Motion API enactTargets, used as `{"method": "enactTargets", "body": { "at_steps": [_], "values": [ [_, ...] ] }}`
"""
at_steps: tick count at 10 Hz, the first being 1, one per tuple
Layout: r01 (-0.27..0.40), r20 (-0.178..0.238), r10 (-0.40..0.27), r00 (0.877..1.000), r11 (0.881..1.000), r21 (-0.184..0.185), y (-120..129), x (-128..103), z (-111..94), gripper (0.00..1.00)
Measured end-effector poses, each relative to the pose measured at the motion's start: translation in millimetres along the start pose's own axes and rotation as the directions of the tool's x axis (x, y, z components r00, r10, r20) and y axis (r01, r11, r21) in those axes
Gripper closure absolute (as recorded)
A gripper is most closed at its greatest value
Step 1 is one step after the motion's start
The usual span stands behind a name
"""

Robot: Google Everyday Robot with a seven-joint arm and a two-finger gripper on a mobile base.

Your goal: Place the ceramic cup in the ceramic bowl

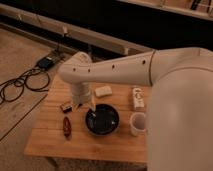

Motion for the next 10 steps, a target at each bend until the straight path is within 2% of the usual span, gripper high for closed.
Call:
{"method": "enactTargets", "body": {
  "at_steps": [7,9,10],
  "values": [
    [-0.007,0.0,0.007,1.0,1.0,-0.001,-4.2,0.2,1.1,0.35],
    [-0.048,0.005,0.048,0.999,0.999,-0.006,-21.9,0.3,4.3,0.35],
    [-0.086,0.006,0.086,0.996,0.996,-0.005,-40.8,2.8,7.4,0.35]
  ]
}}
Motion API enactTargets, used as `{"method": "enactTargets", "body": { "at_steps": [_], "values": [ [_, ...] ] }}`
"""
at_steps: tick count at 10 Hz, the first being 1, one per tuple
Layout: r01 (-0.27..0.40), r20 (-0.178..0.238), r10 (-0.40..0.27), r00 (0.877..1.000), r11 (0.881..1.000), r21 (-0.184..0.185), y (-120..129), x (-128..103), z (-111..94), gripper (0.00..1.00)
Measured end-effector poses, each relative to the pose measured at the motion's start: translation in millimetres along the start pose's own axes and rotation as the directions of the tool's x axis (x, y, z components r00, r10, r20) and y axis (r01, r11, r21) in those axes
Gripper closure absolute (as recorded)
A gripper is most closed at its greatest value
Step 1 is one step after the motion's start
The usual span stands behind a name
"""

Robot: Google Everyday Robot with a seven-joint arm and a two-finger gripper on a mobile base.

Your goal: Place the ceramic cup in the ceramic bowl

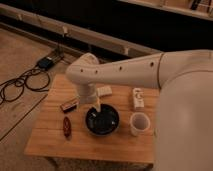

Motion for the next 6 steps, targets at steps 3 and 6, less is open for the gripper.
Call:
{"method": "enactTargets", "body": {
  "at_steps": [3,6],
  "values": [
    [-0.085,0.003,0.085,0.996,0.996,0.002,-41.5,7.3,5.1,0.35],
    [-0.183,0.003,0.183,0.983,0.983,0.029,-86.9,21.5,10.4,0.35]
  ]
}}
